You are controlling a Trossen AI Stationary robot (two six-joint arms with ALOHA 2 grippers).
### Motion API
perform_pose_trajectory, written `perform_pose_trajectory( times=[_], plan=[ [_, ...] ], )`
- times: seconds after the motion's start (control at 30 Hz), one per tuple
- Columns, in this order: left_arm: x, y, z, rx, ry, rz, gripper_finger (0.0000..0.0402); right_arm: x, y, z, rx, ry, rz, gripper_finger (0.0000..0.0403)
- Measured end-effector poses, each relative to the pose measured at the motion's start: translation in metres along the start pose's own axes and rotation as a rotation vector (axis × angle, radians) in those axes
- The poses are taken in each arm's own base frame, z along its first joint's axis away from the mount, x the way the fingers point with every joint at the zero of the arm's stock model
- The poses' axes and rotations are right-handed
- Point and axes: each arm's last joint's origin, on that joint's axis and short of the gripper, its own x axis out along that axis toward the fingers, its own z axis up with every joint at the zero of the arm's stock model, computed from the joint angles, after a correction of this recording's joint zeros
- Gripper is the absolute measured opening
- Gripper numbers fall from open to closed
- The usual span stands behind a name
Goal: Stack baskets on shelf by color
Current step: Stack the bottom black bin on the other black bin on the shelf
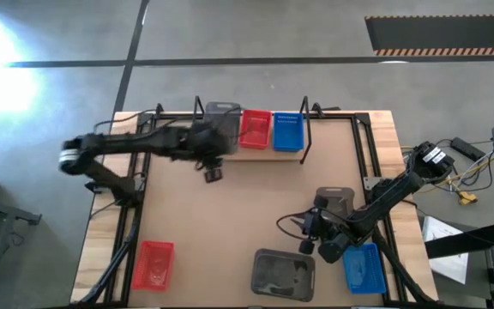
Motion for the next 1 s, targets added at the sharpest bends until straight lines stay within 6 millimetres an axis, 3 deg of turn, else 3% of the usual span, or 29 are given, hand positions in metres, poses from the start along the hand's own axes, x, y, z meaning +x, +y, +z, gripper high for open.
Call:
perform_pose_trajectory(
  times=[0.2,0.4,0.57,0.8,1.0],
  plan=[
    [-0.003,-0.033,-0.06,-0.04,-0.215,-0.083,0.0141,-0.002,0.006,0.02,-0.049,-0.039,0.002,0.0043],
    [0.002,-0.076,-0.091,0.022,-0.425,-0.221,0.0141,-0.005,0.018,0.066,-0.08,-0.031,0.17,0.0058],
    [0.0,-0.111,-0.1,0.097,-0.445,-0.234,0.0141,-0.005,0.026,0.102,0.063,0.109,0.34,0.011],
    [0.003,-0.157,-0.104,0.13,-0.412,-0.228,0.0141,0.02,0.05,0.114,0.095,0.384,0.211,0.017],
    [0.01,-0.198,-0.11,0.156,-0.425,-0.296,0.0141,0.047,0.076,0.117,0.004,0.614,0.156,0.0178]
  ],
)
